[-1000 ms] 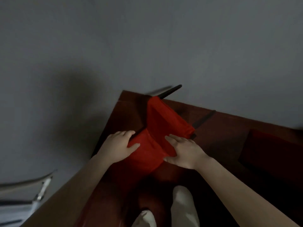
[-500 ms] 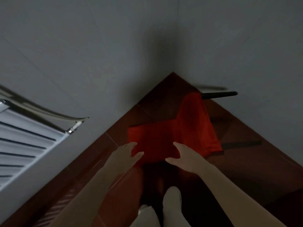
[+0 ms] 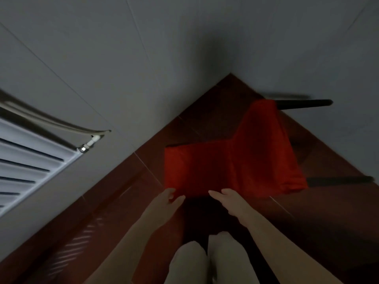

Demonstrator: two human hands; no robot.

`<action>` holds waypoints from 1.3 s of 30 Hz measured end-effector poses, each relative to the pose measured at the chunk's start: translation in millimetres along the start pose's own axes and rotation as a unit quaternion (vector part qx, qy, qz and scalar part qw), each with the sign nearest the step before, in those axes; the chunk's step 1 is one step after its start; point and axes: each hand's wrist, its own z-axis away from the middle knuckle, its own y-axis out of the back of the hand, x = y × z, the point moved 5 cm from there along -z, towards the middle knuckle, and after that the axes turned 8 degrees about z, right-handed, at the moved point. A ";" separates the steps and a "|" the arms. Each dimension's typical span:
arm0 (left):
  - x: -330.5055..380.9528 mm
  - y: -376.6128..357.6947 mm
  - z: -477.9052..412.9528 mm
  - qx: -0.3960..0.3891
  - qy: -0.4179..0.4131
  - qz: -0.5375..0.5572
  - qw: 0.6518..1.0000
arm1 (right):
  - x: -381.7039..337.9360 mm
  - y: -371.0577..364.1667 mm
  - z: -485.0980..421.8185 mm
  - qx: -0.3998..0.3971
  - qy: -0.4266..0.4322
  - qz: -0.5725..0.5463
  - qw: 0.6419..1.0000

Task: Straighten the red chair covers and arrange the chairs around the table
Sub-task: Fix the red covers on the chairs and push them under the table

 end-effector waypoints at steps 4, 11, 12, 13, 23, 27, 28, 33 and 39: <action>-53.3 -29.6 -68.2 0.013 0.004 0.053 0.998 | 37.0 -23.6 -84.6 0.013 -0.048 -0.098 0.994; -180.3 -118.7 -220.0 0.014 0.094 0.236 0.967 | 115.3 -63.2 -239.5 0.054 -0.094 -0.157 0.982; -198.1 -132.0 -239.4 0.002 0.111 0.258 0.960 | 124.5 -66.4 -258.0 0.057 -0.095 -0.154 0.982; -214.8 -143.9 -257.3 -0.009 0.132 0.279 0.951 | 133.3 -69.3 -276.1 0.060 -0.094 -0.152 0.982; -328.2 -230.0 -370.9 -0.054 0.232 0.400 0.885 | 232.6 -92.8 -408.9 0.088 -0.167 -0.236 0.953; -355.8 -258.6 -392.8 -0.071 0.283 0.439 0.850 | 259.2 -96.6 -437.1 0.103 -0.181 -0.252 0.945; -360.8 -267.0 -396.9 -0.075 0.294 0.455 0.837 | 265.3 -99.9 -444.0 0.105 -0.186 -0.260 0.942; -372.6 -294.9 -420.3 -0.060 0.292 0.550 0.780 | 288.9 -113.8 -482.2 0.113 -0.189 -0.312 0.924; -372.3 -306.5 -454.0 -0.009 0.249 0.644 0.723 | 297.5 -125.1 -522.4 0.124 -0.138 -0.403 0.896</action>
